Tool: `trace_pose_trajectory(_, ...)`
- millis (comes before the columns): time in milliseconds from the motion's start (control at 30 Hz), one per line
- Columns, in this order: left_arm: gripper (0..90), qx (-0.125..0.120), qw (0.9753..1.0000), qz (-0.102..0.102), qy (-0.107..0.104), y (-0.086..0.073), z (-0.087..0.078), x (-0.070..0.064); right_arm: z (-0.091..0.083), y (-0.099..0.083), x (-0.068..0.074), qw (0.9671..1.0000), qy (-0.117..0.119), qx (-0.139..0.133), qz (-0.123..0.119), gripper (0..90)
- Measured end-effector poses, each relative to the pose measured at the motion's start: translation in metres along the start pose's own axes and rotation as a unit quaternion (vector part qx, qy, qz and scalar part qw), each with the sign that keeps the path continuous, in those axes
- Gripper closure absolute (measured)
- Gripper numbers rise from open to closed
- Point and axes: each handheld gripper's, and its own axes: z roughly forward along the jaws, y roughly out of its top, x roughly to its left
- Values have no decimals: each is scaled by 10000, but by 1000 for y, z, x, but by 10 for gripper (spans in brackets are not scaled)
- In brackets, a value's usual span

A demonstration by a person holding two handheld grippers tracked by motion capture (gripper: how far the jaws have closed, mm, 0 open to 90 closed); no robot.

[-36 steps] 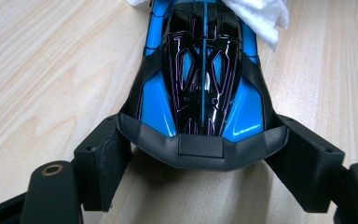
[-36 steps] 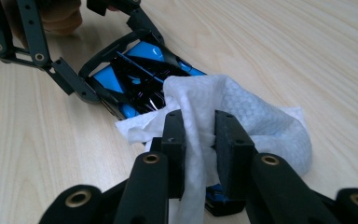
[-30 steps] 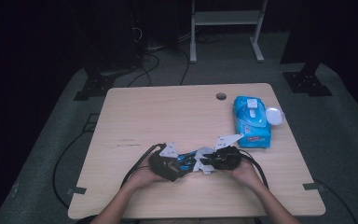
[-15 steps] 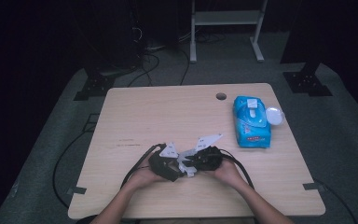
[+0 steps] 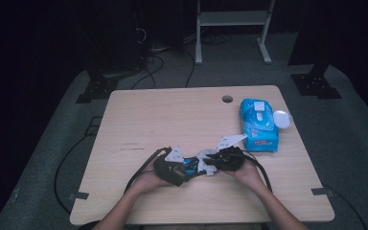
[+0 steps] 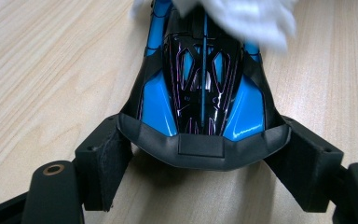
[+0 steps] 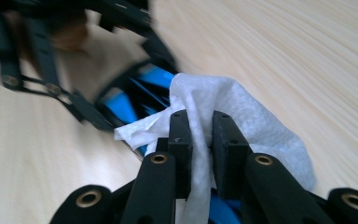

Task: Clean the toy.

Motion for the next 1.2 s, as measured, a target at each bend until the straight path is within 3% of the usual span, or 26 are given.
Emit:
trace_pose_trajectory(100,243,7,10000,2,4,0,0,0,-8,-11,-16,9994,-220,52,262,783)
trace_pose_trajectory(167,243,19,10000,13,7,0,0,0,-9,-14,-20,9989,-229,40,397,783)
trace_pose_trajectory(233,243,8,10000,10,-9,0,0,0,-8,-16,-22,9983,-191,-140,542,783)
trace_pose_trajectory(433,243,-20,10000,1,-19,0,0,1,0,-8,-17,9988,-99,-191,432,783)
trace_pose_trajectory(533,243,1,10000,19,-9,0,1,1,-5,-16,-27,9982,-347,-148,467,781)
trace_pose_trajectory(667,243,3,10000,22,-21,1,1,2,-14,-25,-33,9971,-382,-111,647,782)
trace_pose_trajectory(767,243,21,10000,46,-21,0,0,2,-13,-23,-30,9980,-176,-73,596,781)
trace_pose_trajectory(867,243,19,10000,42,-7,0,0,2,-11,-19,-28,9984,-153,-27,547,780)
trace_pose_trajectory(933,243,27,10000,56,17,1,0,1,-11,-21,-33,9974,-328,-46,641,782)
trace_pose_trajectory(1033,243,15,10000,55,6,0,0,2,-11,-20,-35,9968,-337,-63,717,784)
trace_pose_trajectory(1200,243,27,10000,64,22,1,1,1,7,1,-25,9988,-242,-40,428,784)
